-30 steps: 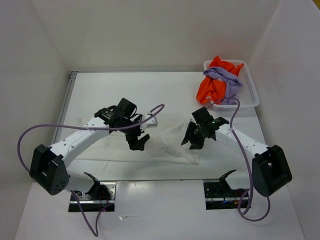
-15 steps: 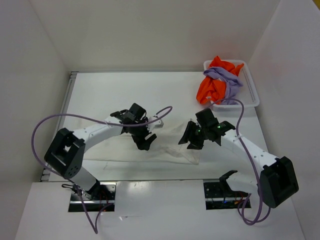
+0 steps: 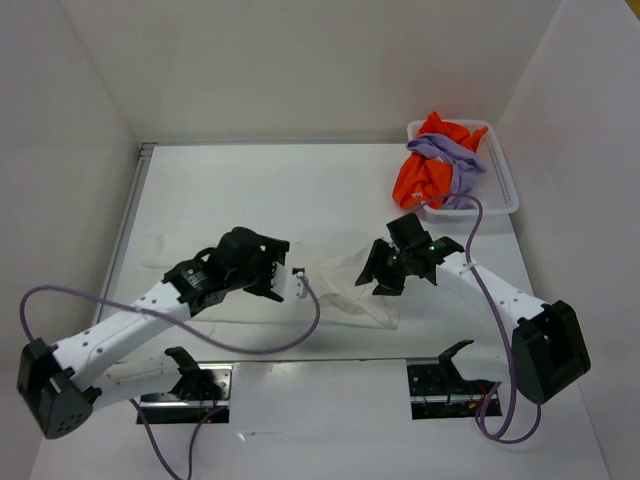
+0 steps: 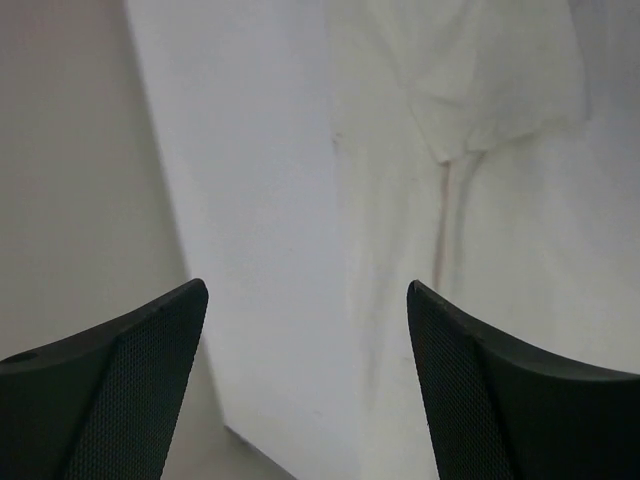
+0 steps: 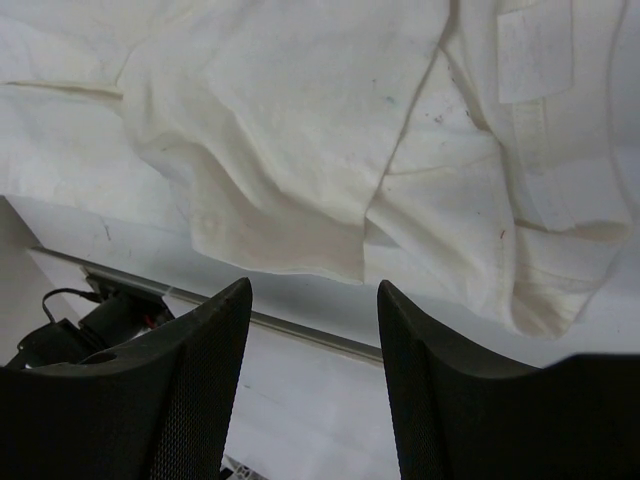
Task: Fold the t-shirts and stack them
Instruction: Fold the other side of the tshirt into a rectangle
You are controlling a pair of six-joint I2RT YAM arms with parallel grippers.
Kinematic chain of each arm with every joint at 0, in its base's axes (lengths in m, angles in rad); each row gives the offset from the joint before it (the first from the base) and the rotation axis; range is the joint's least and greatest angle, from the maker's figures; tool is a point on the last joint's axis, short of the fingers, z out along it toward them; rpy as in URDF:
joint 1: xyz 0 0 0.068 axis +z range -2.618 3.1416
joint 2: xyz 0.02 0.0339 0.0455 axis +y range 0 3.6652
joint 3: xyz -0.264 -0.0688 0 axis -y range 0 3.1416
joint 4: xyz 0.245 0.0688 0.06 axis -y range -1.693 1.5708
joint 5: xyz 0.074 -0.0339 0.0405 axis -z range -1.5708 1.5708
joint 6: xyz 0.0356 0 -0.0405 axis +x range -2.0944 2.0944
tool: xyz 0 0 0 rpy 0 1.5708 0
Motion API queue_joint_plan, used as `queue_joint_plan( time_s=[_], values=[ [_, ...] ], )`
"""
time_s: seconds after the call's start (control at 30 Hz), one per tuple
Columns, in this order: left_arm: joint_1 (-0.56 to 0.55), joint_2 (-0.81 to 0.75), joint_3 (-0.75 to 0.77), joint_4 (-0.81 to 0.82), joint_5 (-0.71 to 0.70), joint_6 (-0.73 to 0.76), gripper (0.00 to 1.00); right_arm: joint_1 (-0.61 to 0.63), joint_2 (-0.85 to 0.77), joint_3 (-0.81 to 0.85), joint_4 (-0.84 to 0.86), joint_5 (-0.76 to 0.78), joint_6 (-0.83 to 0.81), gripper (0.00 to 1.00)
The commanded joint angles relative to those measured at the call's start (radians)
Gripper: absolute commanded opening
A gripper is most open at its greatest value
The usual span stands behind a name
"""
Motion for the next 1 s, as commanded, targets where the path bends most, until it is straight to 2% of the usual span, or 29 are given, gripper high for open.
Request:
queue_joint_plan(
  time_s=[0.0, 0.13, 0.3, 0.37, 0.47, 0.6, 0.77, 0.87, 0.97],
  values=[
    [-0.022, -0.067, -0.010, 0.004, 0.122, 0.268, 0.88, 0.006, -0.002, 0.027, 0.063, 0.013, -0.014, 0.59],
    [-0.136, -0.069, -0.096, 0.013, 0.147, 0.380, 0.86, 0.006, 0.007, 0.027, 0.093, 0.003, -0.014, 0.59],
    [-0.185, -0.170, -0.311, 0.128, 0.193, 0.629, 0.73, -0.003, 0.027, 0.038, 0.093, -0.006, -0.014, 0.59],
    [-0.185, -0.161, -0.311, 0.117, 0.206, 0.638, 0.71, -0.003, 0.027, 0.038, 0.093, -0.006, -0.014, 0.59],
    [-0.185, -0.037, -0.282, 0.090, 0.215, 0.651, 0.70, -0.012, 0.027, 0.038, 0.102, -0.016, -0.014, 0.59],
    [-0.185, 0.078, -0.242, 0.216, 0.206, 0.618, 0.70, -0.021, 0.037, 0.027, 0.112, -0.034, -0.014, 0.59],
    [-0.185, 0.176, -0.196, 0.202, 0.206, 0.618, 0.70, -0.047, 0.037, 0.018, 0.112, -0.045, -0.032, 0.59],
    [-0.185, 0.218, -0.196, 0.249, 0.206, 0.640, 0.69, -0.072, 0.037, 0.018, 0.112, -0.057, -0.050, 0.59],
    [-0.185, 0.294, -0.130, 0.173, 0.195, 0.640, 0.65, -0.083, 0.037, 0.018, 0.112, -0.066, -0.063, 0.59]
  ],
)
